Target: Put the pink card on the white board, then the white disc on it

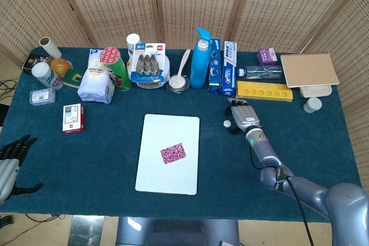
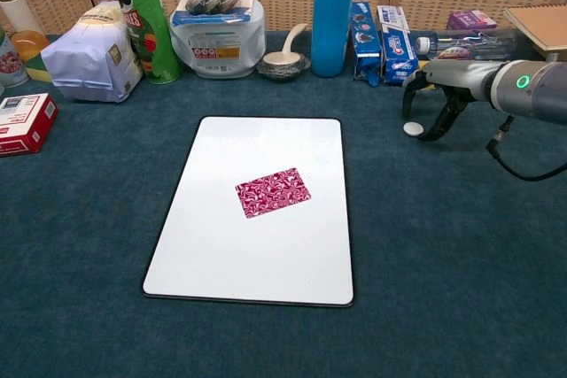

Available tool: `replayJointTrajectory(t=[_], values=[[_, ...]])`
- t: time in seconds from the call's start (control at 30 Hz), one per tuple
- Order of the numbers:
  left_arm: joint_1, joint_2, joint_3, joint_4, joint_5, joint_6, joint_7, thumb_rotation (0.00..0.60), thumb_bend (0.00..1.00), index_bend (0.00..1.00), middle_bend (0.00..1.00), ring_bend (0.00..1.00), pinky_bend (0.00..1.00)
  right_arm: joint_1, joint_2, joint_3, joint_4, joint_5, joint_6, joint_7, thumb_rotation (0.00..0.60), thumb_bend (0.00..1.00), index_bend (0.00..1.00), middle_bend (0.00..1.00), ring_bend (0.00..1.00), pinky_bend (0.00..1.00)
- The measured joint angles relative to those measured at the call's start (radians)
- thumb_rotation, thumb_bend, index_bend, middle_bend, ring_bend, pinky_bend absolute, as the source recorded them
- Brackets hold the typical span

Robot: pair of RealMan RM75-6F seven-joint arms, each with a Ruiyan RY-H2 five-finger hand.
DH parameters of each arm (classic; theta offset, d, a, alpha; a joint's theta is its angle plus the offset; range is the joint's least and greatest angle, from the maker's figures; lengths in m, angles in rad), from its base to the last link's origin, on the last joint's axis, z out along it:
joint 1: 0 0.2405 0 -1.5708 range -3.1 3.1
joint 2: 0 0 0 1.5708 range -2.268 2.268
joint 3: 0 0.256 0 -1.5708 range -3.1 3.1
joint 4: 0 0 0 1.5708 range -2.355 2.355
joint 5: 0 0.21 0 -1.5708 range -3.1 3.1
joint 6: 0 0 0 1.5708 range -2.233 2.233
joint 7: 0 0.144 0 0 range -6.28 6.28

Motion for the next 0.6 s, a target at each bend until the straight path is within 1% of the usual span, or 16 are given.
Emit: replayJointTrajectory(t=[0.4,0.6], values=[[-0.001,0.003,0.000,0.002,-0.001,-0.001,-0.007,0.600,0.08,0.00,0.00,0.00,0.05,-0.001,-0.019,0.000,0.021,-0.023,-0.006,0.019,0.600,0.34,0.38,0.08,0.08,0.07],[-0.001,0.003,0.001,0.002,0.000,-0.001,-0.007,0.600,0.08,0.00,0.00,0.00,0.05,-0.004,-0.021,0.002,0.040,-0.024,-0.015,0.028,0.600,0.36,0.40,0.08,0.08,0.07]])
